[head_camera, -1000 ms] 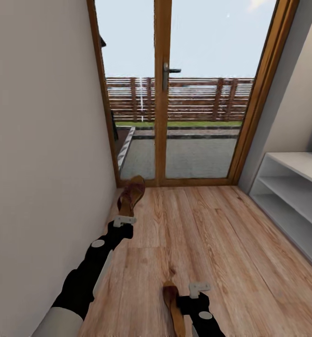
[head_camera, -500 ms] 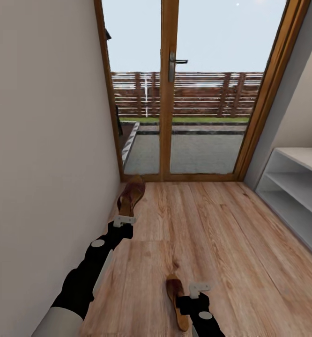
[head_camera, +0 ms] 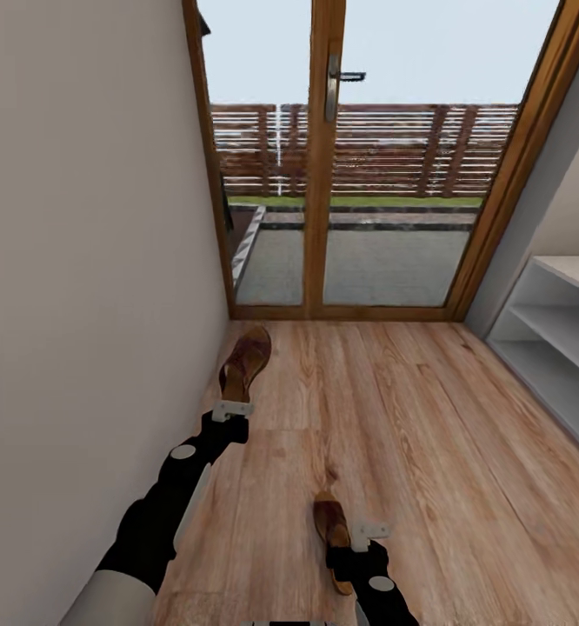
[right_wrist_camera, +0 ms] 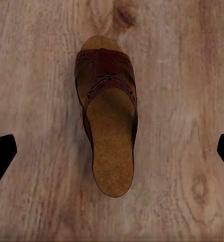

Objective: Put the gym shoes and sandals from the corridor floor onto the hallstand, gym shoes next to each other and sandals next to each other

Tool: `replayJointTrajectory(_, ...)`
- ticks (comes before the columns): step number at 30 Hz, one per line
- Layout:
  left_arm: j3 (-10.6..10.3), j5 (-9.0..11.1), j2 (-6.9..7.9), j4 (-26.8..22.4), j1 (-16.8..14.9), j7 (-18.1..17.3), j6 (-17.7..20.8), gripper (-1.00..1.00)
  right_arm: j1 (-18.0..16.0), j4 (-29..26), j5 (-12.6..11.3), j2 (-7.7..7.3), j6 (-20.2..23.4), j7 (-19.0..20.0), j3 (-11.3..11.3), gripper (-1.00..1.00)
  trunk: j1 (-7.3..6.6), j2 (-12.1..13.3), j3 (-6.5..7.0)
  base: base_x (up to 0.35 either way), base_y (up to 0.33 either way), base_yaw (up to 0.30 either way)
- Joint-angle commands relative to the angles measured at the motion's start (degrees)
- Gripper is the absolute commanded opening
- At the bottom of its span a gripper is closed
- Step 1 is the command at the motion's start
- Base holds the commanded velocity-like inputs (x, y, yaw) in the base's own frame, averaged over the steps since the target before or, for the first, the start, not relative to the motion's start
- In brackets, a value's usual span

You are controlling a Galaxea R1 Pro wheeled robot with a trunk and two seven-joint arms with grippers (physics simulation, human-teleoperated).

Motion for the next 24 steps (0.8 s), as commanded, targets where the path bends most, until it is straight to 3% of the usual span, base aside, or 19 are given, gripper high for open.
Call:
replayJointTrajectory(1, 0.05, -0.39, -0.11, -0.22, -0.04, -0.38, 0.34, -1.00, -0.01, -0.39, 0.43, 0.00, 0.50, -0.27, 0.13, 1.00, 0.01, -0.04, -0.37, 0.000, 0.000, 0.074)
replayJointTrajectory(8, -0.07, -0.28, -0.41, 0.16, -0.06, -1.63, 0.33, -1.00, -0.01, -1.41, 0.40, 0.00, 0.53, -0.27, 0.02, 1.00, 0.19, -0.13, -2.53, 0.000, 0.000, 0.049)
replayJointTrajectory(10, -1.91, -0.17, -1.02, 0.40, -0.06, -6.43, 0.40, -1.00, 0.01, -1.36, 0.38, 0.00, 0.52, -0.27, -0.06, 1.00, 0.24, -0.16, -3.16, 0.000, 0.000, 0.004)
replayJointTrajectory(12, -5.87, 0.12, -1.33, 0.47, -0.06, -9.96, 0.44, -1.00, 0.00, -1.35, 0.40, 0.00, 0.52, -0.27, -0.07, 1.00, 0.29, -0.19, -3.78, 0.000, 0.000, 0.001)
replayJointTrajectory(19, -9.05, 3.45, -1.40, 0.56, -0.06, -11.41, 0.64, -1.00, -0.01, -1.34, 0.41, 0.00, 0.51, -0.27, -0.08, 1.00, 0.47, -0.28, -5.97, 0.000, 0.000, 0.000)
replayJointTrajectory(24, -10.80, 4.02, -1.35, 0.58, -0.38, -11.56, 2.82, -1.00, -0.01, -1.40, 0.40, 0.00, 0.51, -0.27, -0.07, 1.00, 0.60, -0.35, -7.34, 0.000, 0.000, 0.000)
